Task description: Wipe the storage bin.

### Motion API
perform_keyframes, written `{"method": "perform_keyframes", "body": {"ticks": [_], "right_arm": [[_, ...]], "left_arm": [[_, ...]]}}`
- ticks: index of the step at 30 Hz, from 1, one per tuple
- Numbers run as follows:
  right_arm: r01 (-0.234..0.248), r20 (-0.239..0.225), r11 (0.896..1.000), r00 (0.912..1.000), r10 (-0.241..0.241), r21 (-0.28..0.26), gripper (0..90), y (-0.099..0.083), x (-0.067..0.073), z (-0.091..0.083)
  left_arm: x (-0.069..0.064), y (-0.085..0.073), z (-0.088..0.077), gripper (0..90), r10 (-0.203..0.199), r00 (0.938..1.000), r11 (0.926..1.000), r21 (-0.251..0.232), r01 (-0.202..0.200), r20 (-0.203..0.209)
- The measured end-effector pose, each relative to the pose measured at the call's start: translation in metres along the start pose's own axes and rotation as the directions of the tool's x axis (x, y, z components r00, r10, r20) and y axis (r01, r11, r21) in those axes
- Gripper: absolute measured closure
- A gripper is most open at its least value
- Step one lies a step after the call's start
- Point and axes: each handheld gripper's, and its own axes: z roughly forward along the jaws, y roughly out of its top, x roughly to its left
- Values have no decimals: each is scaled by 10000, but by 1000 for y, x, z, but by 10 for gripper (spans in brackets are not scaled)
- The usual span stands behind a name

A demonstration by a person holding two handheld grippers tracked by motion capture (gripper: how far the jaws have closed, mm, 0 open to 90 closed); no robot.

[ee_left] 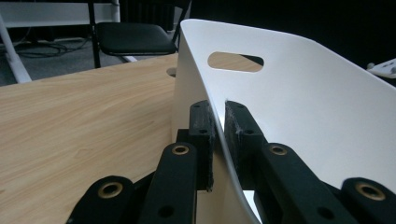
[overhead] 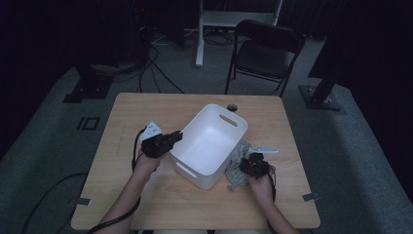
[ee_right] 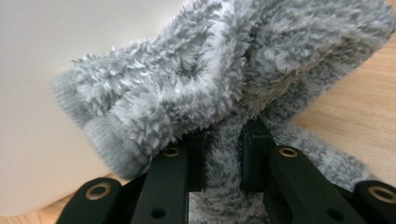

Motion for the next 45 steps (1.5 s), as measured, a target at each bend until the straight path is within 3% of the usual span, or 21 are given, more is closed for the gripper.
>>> {"method": "perform_keyframes", "body": {"ticks": [6, 11, 15, 17, 19, 21, 38, 44, 45], "right_arm": [[234, 78, 9997, 9997, -234, 24, 762, 4, 2, -5], [422, -216, 9951, 9988, -443, -888, 761, 15, 11, -33], [731, -473, 9814, 9955, -827, -1777, 760, 23, 27, -59], [832, -585, 9791, 9937, -955, -1857, 760, 25, 33, -63], [1059, -357, 9779, 9928, -1141, -1801, 760, 24, 37, -60], [947, -360, 9815, 9941, -1020, -1665, 759, 22, 36, -54], [591, -59, 9957, 9982, -597, -707, 758, 9, 19, -23], [435, 48, 9987, 9990, -436, 260, 759, -3, 11, -1], [338, -30, 9992, 9994, -337, 227, 759, -4, 9, 0]], "left_arm": [[-3, 1, 0, 820, 209, 9992, 9998, 57, -207, -350], [-4, 1, 1, 822, 57, 9989, 10000, -7, -57, -456], [-2, 0, 1, 821, -132, 9994, 9999, -52, 130, -311], [-2, 0, 1, 821, -121, 9996, 9999, -27, 121, -243], [-2, 0, 2, 821, -98, 9998, 10000, -1, 98, -186], [-3, 1, 2, 821, 56, 9998, 10000, 44, -55, -178], [-4, 1, 2, 814, 203, 9997, 9998, 14, -203, -120], [-4, 0, 2, 809, 201, 9997, 9998, -26, -201, -150], [-4, 0, 2, 809, 212, 9996, 9998, -21, -212, -184]]}}
